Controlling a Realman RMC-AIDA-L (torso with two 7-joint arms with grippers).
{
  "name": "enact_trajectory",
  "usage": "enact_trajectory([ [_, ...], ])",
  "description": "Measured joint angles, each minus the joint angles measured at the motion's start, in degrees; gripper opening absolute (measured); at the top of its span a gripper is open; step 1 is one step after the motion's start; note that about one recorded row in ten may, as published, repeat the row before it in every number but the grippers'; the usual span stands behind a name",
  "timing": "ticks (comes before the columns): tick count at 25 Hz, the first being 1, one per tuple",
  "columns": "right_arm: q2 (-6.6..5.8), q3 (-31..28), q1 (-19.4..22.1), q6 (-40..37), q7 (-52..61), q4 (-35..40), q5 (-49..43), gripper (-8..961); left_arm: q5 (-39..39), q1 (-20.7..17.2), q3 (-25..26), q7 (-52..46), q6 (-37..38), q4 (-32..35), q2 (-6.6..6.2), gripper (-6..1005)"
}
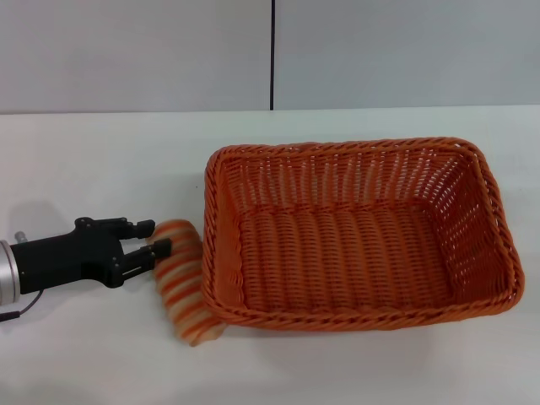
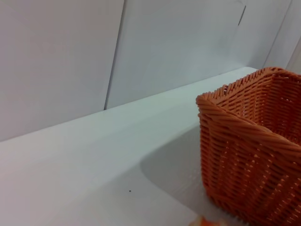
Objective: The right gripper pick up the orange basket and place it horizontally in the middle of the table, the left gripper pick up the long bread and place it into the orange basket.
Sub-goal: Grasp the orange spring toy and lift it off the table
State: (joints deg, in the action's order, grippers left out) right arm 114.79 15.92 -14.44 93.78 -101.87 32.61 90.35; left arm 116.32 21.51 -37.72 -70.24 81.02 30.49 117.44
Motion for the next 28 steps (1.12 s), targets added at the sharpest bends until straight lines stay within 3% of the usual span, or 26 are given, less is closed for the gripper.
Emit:
enact_trajectory([
  [28,-0.32,-0.2,-0.5,-0.2,-0.7,-1.3,0.5,595,-0.3,0.2,0.2,-0.2,-1.7,0.4,0.00,236],
])
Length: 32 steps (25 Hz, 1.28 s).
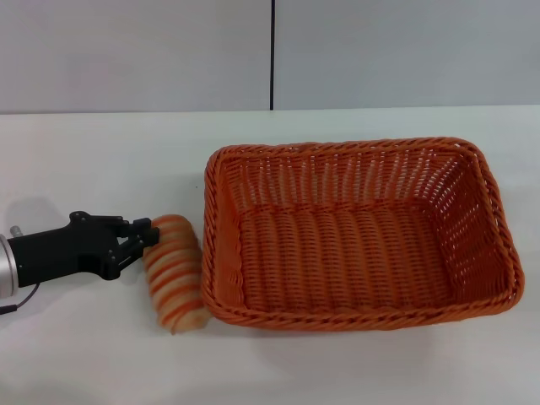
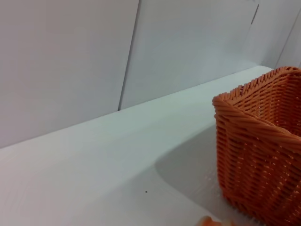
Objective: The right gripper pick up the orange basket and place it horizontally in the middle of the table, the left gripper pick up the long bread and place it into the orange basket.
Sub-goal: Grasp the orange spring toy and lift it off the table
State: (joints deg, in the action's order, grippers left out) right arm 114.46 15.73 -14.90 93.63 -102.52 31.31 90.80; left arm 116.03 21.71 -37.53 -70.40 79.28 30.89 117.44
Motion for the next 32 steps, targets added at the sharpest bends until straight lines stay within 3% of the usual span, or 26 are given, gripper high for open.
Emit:
enact_trajectory([
  [18,-0.03,-0.5,-0.1,0.0,0.0,0.0,0.2,595,-0.3,0.0,0.5,-0.1,0.5,0.3,-0.33,67],
  [32,-0.03,-0.8,-0.4,0.1,0.0,0.0,0.2,595,-0.3,-0.5,6.4,-0.1,1.6,1.2,-2.08,8],
])
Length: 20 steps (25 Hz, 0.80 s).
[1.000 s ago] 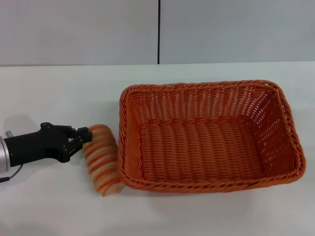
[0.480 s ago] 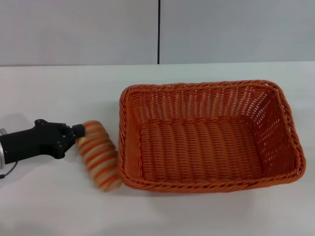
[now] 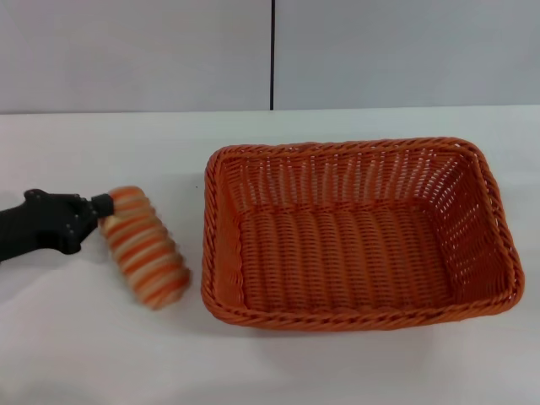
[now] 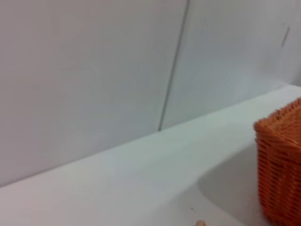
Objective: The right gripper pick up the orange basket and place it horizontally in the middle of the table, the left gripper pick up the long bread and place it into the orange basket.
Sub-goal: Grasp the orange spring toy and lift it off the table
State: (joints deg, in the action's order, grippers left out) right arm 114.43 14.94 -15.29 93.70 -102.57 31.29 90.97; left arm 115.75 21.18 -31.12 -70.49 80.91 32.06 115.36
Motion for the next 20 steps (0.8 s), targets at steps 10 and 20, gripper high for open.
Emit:
enact_trajectory([
  [10,0.09,0.0,-0.1,0.0,0.0,0.0,0.0,595,-0.1,0.4,10.8,-1.3,0.7,0.9,-0.69,6],
  [20,0.37,0.1,-0.6,0.1,-0.5,-0.1,0.0,595,-11.2,1.1,17.6,-1.5,7.5,2.1,-1.14,5],
])
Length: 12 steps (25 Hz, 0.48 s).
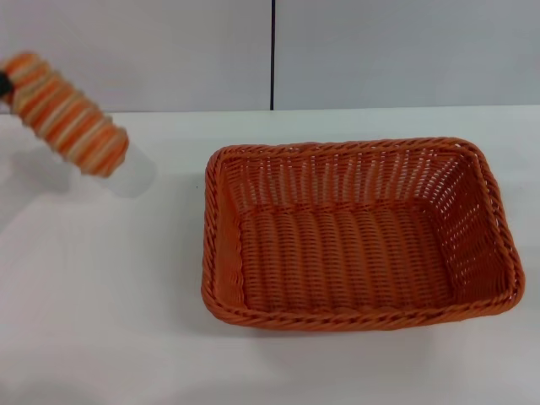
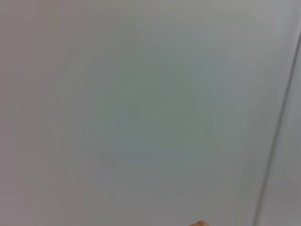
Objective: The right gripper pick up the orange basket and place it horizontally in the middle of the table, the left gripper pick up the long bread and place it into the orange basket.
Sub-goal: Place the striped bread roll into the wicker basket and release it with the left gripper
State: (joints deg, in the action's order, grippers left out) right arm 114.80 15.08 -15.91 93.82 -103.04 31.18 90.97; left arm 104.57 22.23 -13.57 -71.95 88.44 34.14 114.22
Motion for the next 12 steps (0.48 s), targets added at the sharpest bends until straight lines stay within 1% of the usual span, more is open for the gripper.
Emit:
enact_trajectory([
  [3,0.11,0.1,-0.1,-0.1,-0.1,0.0,0.0,595,-1.4,1.5,-0.1,-0.1,2.9,-0.1,0.57,4],
  [6,0.29,0.3,-0.1,-0.1,-0.3,-0.1,-0.1,595,-1.5,3.5,-0.8,-0.6,7.2,-0.5,1.90,2],
  [8,0.36,0.2,-0.1,-0.1,-0.3,-0.1,-0.2,595,-1.6,4.8,-3.0,-1.1,9.6,-0.7,3.23,2],
  [9,0.38,0.3,-0.1,-0.1,-0.3,-0.1,-0.2,595,-1.8,5.7,-5.3,-1.1,10.5,-1.7,3.73,2],
  [10,0.41,0.3,-0.1,-0.1,-0.3,-0.2,-0.2,595,-1.8,6.1,-6.2,-1.1,10.8,-2.3,3.91,2],
  [12,0.45,0.4,-0.2,-0.1,-0.7,-0.6,-0.2,595,-2.5,8.3,-10.4,0.0,11.2,-7.1,4.06,3],
])
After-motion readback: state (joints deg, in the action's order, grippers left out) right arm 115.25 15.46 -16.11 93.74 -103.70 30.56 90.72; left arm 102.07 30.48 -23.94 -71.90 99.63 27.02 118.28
